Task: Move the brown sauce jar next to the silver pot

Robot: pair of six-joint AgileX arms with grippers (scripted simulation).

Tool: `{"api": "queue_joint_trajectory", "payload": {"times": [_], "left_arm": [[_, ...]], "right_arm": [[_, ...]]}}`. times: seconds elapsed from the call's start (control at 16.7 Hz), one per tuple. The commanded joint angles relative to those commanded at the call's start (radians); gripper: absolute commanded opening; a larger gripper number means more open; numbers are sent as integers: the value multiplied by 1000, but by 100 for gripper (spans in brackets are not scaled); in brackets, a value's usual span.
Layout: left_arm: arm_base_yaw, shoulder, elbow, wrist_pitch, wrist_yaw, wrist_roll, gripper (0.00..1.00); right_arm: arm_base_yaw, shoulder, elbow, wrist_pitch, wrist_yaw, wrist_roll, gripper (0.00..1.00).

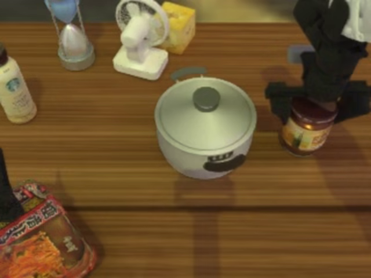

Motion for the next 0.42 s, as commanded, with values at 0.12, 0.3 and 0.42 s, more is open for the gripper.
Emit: {"api": "queue_joint_trajectory", "payload": {"times": [0.12, 0.3, 0.42], "left_arm": [[0, 0, 0, 0, 0, 0, 100], [0, 0, 0, 0, 0, 0, 100], [0, 0, 0, 0, 0, 0, 100]], "right_arm": [[0, 0, 0, 0, 0, 0, 100], [0, 0, 0, 0, 0, 0, 100], [0, 0, 0, 0, 0, 0, 100]]}}
